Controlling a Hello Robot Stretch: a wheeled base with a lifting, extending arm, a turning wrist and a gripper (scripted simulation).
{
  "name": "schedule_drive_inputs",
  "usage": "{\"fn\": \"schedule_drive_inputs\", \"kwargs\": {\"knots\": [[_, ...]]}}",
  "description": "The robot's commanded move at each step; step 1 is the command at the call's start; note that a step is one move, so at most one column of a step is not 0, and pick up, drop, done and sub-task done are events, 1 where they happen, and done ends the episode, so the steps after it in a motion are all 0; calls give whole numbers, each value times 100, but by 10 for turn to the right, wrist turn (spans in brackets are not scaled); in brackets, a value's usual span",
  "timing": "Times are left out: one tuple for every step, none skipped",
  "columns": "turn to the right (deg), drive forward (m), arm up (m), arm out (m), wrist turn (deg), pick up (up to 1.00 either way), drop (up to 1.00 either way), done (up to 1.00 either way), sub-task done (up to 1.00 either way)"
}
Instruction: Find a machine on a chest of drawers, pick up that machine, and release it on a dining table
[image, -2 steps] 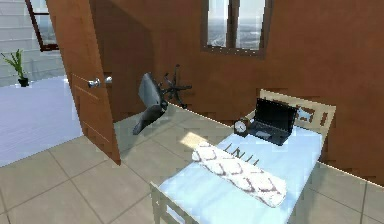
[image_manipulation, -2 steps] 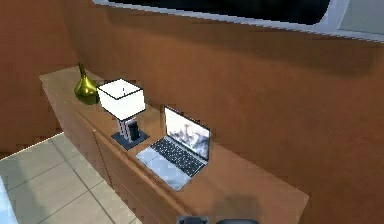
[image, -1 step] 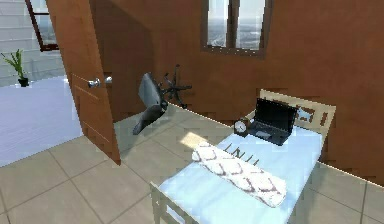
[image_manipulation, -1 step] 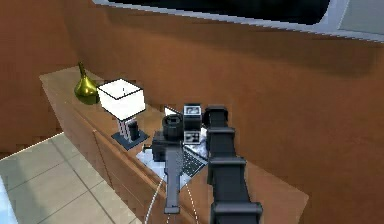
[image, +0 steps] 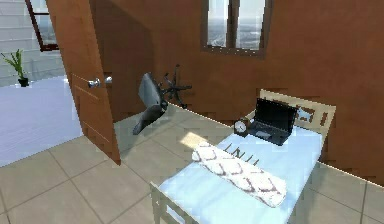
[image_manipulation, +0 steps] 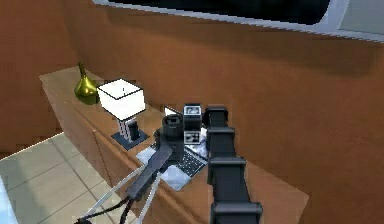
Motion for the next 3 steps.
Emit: {"fn": "schedule_drive_inputs", "kwargs": {"knots": [[0,0,0,0,450,0,0,0,0],[0,0,0,0,450,0,0,0,0],[0,0,0,0,360,0,0,0,0]]}}
